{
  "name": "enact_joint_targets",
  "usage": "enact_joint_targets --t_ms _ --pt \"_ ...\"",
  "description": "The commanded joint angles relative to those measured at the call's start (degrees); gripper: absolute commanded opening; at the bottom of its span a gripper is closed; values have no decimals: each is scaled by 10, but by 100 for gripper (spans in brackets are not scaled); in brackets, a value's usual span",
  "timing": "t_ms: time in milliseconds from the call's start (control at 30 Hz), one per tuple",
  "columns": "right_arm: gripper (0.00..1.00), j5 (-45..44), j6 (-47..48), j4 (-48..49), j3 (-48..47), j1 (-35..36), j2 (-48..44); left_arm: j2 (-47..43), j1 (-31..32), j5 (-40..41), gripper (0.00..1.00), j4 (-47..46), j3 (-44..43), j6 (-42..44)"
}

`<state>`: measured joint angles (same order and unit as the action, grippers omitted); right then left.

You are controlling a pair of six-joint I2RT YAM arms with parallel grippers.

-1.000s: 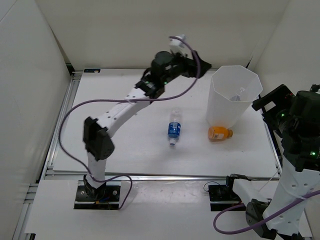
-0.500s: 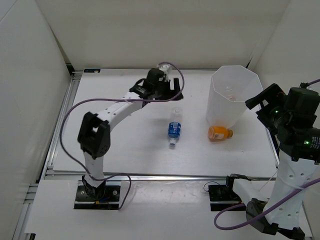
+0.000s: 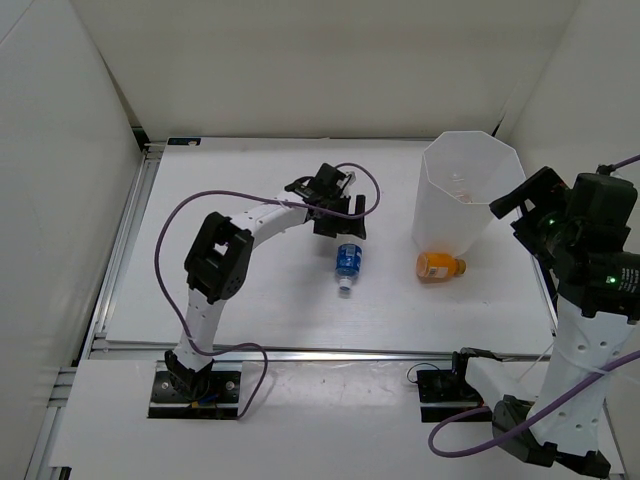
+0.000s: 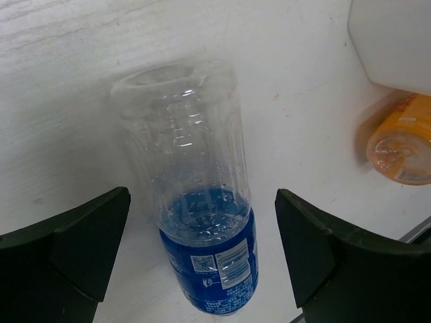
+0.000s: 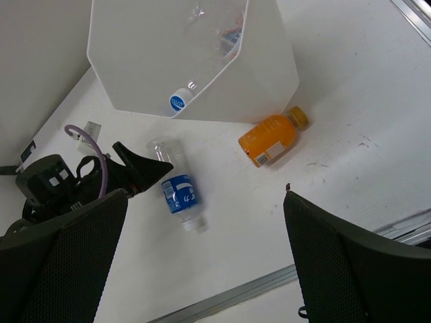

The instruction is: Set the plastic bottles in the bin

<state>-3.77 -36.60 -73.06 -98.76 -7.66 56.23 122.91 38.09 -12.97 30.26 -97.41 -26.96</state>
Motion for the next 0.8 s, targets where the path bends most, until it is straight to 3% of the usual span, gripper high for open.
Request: enact_joint_targets --t_ms 0,33,100,200,333,367,533,733,767 --pt "100 -8 14 25 -2 -2 15 6 8 -30 100 1 -2 -8" --pt "100 -8 14 25 -7 -2 15 6 8 -39 100 1 -2 -8" --pt "100 -8 14 25 -7 -2 20 26 8 -60 91 1 -9 -13" --pt "100 -14 14 25 -7 -2 20 71 8 -99 81 34 -72 -13" --pt "100 -21 2 25 5 -2 20 160 8 -95 68 166 -302 6" --pt "100 -21 2 25 5 -2 20 166 8 -95 65 175 -320 6" --pt "100 -21 -8 25 -6 -2 31 91 -11 -44 59 99 -344 -30" --pt "100 -28 -14 20 -1 -2 24 38 -28 7 50 27 -457 -30" --pt "100 -28 -14 14 -1 -2 24 30 -28 7 50 -21 -466 -22"
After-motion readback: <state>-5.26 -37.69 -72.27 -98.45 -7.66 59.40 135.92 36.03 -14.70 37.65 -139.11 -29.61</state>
